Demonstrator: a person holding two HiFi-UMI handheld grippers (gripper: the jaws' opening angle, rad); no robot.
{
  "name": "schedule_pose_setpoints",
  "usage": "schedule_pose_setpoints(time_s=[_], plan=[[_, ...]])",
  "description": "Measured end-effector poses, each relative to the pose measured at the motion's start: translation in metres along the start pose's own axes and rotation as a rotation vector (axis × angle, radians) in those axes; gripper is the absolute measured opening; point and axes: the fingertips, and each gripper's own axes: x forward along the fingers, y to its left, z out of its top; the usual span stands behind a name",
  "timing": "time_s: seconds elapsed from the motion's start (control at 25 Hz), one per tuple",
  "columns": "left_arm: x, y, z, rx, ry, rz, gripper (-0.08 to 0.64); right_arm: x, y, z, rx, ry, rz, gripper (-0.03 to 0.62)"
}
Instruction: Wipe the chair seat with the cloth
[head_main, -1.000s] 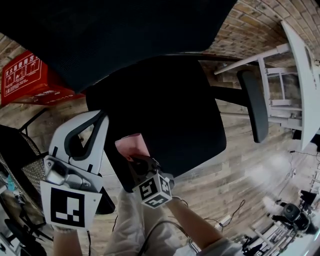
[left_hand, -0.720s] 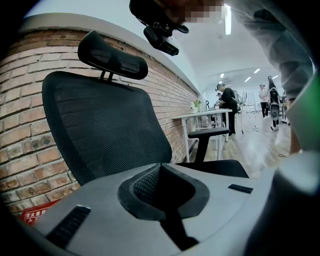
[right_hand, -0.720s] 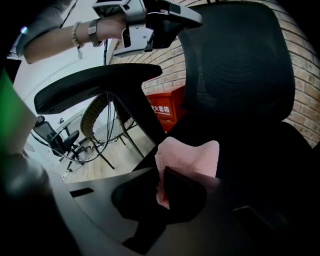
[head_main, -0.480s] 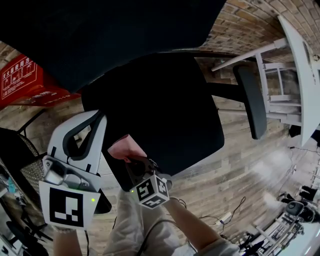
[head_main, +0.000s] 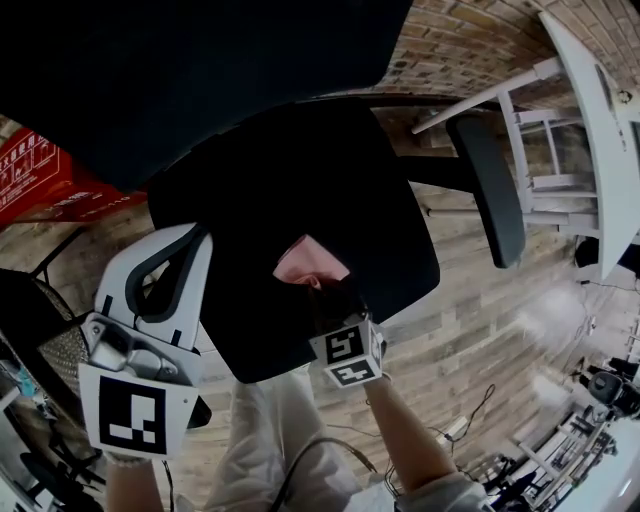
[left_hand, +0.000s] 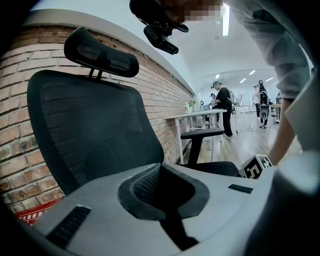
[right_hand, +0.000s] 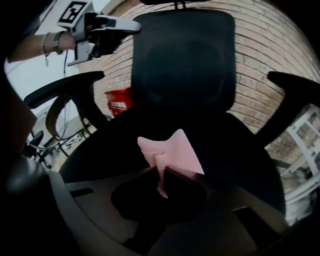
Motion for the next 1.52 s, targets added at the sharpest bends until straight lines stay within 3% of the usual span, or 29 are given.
schedule_pose_setpoints(time_s=[0.44,0.68,1.16,1.52], plan=[[0.016,-0.021,0.007,0.019,0.016,-0.035,0.018,-0.058,-0.153,-0.045,0.082,0.042,-0.277,0.055],[0.020,-0.032,0.013,0.040,0.017,-0.055,0.018,-0.083,-0.195,-0.061,0.105,0.062,-0.354,0.055],[0.022,-0.043,0.024,0.056,-0.003,-0.053,0.018,-0.074,-0.166,-0.068,0.136,0.047,-0.293,0.055],[0.014,-0.049,0.026,0.058,-0.013,-0.042,0.018,-0.059,-0.070,-0.072,0.119,0.040,-0.119,0.055]])
